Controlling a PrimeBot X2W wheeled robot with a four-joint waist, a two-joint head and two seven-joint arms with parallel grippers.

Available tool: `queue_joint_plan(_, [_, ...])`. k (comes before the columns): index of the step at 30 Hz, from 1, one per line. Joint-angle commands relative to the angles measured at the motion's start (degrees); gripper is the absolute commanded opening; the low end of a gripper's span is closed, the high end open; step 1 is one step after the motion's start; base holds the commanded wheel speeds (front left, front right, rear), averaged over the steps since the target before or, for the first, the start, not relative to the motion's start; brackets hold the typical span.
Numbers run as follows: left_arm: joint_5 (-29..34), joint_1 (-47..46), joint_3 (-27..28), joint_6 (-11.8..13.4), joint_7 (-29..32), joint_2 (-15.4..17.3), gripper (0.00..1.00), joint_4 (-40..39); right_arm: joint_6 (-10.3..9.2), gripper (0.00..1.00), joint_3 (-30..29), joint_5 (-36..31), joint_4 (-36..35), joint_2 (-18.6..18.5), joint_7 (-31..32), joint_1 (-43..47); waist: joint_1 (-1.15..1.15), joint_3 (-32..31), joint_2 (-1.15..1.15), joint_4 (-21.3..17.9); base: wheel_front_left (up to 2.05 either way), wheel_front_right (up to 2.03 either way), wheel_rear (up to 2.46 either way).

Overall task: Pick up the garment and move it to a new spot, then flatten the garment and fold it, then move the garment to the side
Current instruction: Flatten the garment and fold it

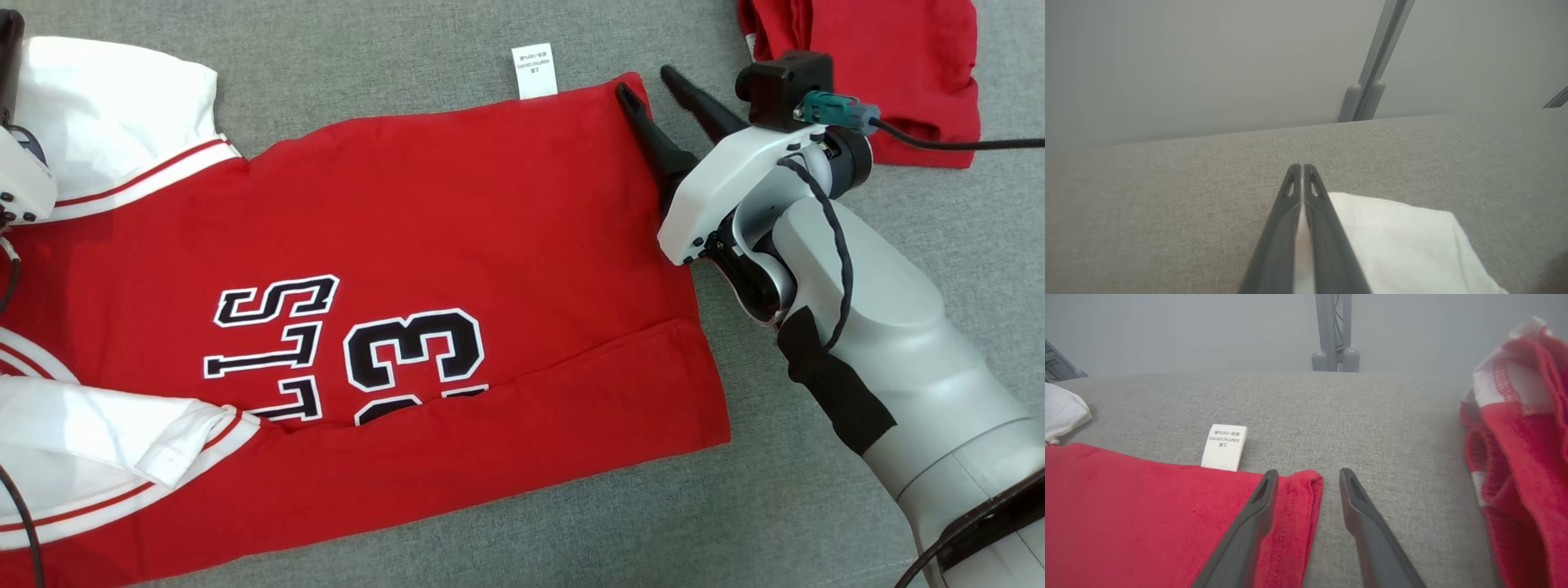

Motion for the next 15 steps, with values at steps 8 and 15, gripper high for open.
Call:
queue_joint_plan(8, [-1.9, -2.4, -2.4, 0.0, -1.2, -0.3, 0.00, -0.1, -0.01, 0.00, 3.8, 2.8, 3.3, -0.3, -1.6, -3.3, 0.00, 0.7, 0.00, 0.7, 0.00, 0.00, 0.00])
queue_joint_plan(15, [-3.4, -3.1, -3.3, 0.0, -3.7, 0.2, 0.00, -1.3, -0.01, 0.00, 4.2, 4.1, 4.1, -0.3, -5.1, -4.1, 0.00, -0.3, 0.00, 1.5, 0.00, 0.00, 0.00])
